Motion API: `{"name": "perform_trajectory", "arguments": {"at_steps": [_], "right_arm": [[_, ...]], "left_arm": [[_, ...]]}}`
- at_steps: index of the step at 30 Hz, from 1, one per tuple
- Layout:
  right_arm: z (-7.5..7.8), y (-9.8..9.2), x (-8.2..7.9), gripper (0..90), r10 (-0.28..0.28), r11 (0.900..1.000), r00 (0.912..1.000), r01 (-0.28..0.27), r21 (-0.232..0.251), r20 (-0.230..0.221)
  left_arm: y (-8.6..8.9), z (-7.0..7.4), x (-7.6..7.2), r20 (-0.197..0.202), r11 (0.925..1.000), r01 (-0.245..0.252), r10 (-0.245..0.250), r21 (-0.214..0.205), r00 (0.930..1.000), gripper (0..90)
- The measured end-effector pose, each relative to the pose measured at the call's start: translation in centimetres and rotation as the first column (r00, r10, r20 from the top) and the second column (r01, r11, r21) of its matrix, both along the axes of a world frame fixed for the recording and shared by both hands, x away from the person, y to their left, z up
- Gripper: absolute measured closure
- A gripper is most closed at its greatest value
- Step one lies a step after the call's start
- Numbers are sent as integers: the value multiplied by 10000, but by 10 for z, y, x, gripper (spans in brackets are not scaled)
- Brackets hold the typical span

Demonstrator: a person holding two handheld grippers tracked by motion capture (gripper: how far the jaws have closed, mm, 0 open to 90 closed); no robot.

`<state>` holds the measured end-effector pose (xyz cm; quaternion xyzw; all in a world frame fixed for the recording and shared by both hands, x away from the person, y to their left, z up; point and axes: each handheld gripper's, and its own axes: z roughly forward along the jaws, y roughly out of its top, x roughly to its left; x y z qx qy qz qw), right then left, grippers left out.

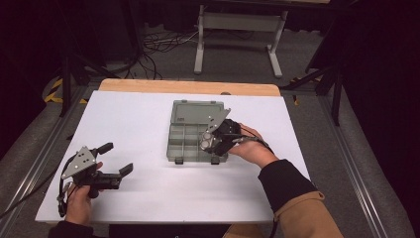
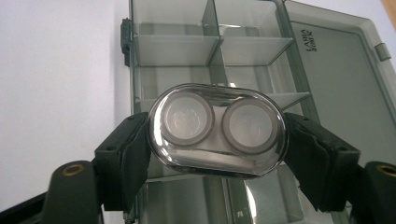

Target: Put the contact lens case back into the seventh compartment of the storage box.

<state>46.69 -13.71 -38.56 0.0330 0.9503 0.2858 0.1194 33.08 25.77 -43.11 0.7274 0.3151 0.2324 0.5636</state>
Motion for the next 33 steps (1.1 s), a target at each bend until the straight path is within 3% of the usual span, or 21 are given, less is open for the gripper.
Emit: {"name": "perform_trajectory", "arguments": {"at_steps": [20,30,33], "right_arm": [[-11,5,3,265,253,9985,9991,-270,-480,-346],[-12,6,4,263,291,9986,9986,-310,-429,-448],[-12,5,4,216,243,9994,9983,-255,-221,-530]], "left_arm": [[0,0,0,-8,10000,-1,1,-1,10000,13],[1,0,0,-12,10000,-11,11,-5,10000,13],[1,0,0,-22,10000,-22,22,6,10000,12]]}}
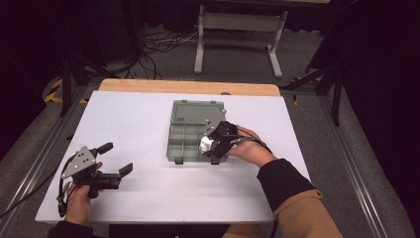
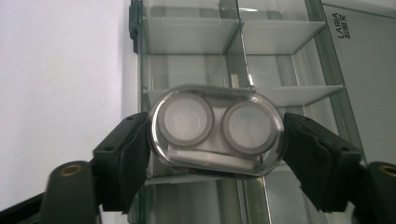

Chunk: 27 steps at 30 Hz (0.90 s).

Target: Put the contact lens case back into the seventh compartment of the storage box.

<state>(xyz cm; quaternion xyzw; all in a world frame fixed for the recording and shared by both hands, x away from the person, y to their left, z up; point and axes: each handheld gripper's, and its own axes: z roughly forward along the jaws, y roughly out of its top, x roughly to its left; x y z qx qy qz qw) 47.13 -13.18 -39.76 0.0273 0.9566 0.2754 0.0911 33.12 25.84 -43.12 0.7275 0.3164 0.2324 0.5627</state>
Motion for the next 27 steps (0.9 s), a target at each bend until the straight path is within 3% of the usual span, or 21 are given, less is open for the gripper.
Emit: {"name": "perform_trajectory", "arguments": {"at_steps": [11,19,27], "right_arm": [[4,-1,-1,202,-8,9999,10000,8,127,-1],[10,-4,0,68,-387,9964,9991,371,763,200],[22,-5,-9,50,-456,9907,9981,398,1302,416]], "left_arm": [[0,0,0,-38,10000,-22,22,-66,10000,13],[0,0,0,-36,10000,-44,43,-43,10000,13],[0,0,0,-19,10000,-22,21,-40,10000,13]]}}
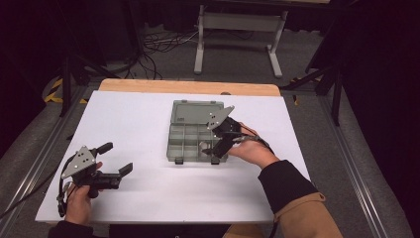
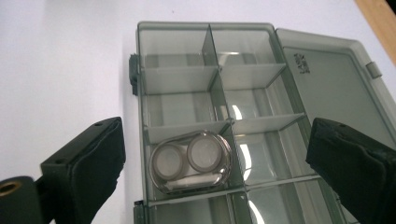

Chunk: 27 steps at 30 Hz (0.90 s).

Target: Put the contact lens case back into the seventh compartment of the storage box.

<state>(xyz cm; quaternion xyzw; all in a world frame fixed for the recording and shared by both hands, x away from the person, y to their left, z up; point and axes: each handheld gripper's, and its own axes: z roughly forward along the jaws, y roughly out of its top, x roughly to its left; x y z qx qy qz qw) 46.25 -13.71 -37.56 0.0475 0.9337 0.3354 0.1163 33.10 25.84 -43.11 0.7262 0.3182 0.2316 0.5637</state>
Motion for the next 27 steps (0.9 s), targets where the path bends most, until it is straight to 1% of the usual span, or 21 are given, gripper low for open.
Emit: {"name": "perform_trajectory", "arguments": {"at_steps": [10,20,27], "right_arm": [[13,-3,-11,47,-40,9994,9994,27,359,352],[20,-7,-22,45,-127,9983,9984,95,581,551],[26,-13,-32,45,-301,9956,9970,236,904,714]], "left_arm": [[0,0,0,48,10000,-14,14,39,10000,13],[0,0,1,51,10000,8,-8,44,10000,13],[0,0,1,53,10000,5,-5,33,10000,13]]}}
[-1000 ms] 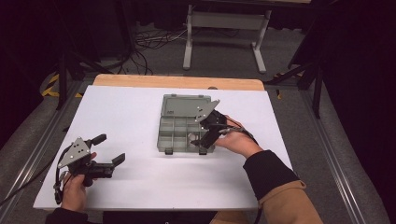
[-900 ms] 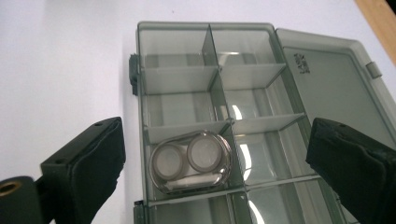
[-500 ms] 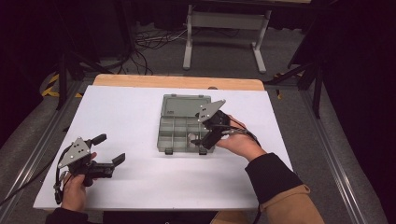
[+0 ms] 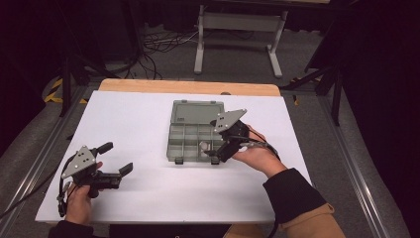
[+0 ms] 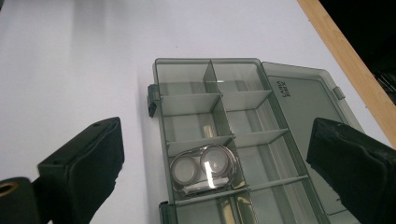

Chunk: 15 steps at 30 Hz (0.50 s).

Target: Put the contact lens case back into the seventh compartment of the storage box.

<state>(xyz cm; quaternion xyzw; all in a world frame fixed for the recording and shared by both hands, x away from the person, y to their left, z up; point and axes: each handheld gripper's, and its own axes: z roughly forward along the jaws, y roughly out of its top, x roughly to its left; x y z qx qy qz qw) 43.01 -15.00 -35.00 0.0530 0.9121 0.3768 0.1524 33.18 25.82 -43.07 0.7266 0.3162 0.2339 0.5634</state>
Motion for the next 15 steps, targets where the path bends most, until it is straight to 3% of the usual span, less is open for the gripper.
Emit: {"name": "perform_trajectory", "arguments": {"at_steps": [15], "right_arm": [[5,-20,-32,40,-785,9920,9967,763,1003,186]], "left_arm": [[1,0,-1,15,10000,-60,60,-64,10000,12]]}}
